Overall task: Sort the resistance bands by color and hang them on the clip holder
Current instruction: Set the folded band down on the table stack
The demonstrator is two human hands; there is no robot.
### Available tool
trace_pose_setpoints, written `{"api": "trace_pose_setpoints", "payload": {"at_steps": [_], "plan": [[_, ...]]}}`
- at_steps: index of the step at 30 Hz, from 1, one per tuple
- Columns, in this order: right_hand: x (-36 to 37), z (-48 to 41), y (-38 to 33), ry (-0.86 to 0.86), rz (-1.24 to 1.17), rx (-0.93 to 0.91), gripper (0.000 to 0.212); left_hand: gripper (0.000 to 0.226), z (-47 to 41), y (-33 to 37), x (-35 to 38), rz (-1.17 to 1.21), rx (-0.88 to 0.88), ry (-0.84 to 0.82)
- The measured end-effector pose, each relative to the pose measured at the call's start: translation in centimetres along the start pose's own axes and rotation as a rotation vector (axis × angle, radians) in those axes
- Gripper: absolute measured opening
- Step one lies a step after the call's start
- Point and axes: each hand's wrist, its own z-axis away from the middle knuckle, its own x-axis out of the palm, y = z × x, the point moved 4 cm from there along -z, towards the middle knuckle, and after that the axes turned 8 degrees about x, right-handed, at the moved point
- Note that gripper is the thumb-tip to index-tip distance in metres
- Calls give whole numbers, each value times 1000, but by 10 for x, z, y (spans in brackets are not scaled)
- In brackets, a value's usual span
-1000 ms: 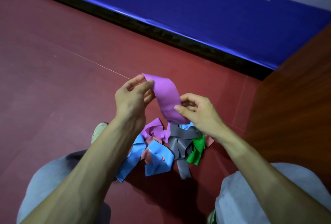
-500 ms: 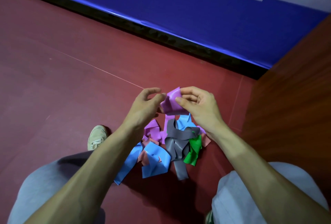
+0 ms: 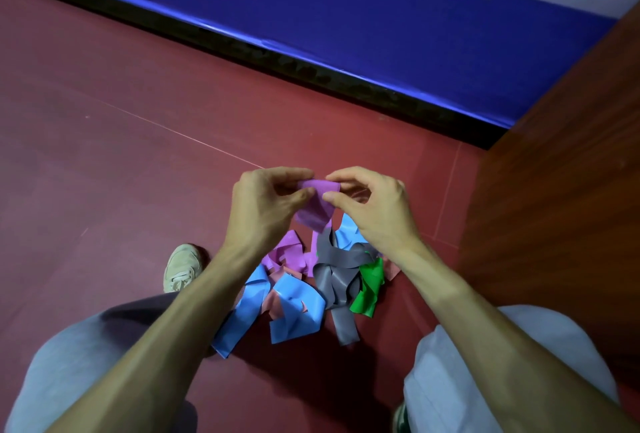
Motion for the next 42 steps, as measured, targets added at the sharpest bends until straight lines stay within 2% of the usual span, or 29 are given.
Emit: {"api": "trace_pose_setpoints", "payload": {"at_steps": [4, 10, 14, 17, 20, 23, 26, 29, 32, 37, 42], "plan": [[-5, -2, -5, 110, 54, -134, 18, 27, 0, 7, 0, -149, 91, 1], [-10, -5, -6, 107, 24, -113, 15, 18, -3, 8, 1, -300, 279, 18], [-11, -7, -6, 82, -24, -93, 17, 16, -6, 6, 1, -315, 338, -38], [-9, -6, -6, -2, -93, -66, 23, 12, -5, 5, 1, -259, 315, -104], [-7, -7, -5, -117, -197, 5, 28, 16, -5, 12, -4, -248, 383, -145], [-6, -7, -8, -206, -281, 30, 26, 22, -5, 16, -12, -193, 418, -118], [-3, -5, -9, -257, -357, 71, 21, 15, -5, 18, -15, -134, 426, -85], [-1, -3, -9, -341, -393, 94, 23, 8, -6, 20, -19, -49, 390, -22], [8, 0, -8, -465, -332, 111, 24, 9, -11, 16, -25, 121, 273, 98], [15, 0, 2, -399, -118, 82, 21, 8, -16, 8, -36, 427, 74, 286], [20, 3, 2, -430, -61, 23, 14, 15, -20, -2, -38, 598, -46, 346]]}}
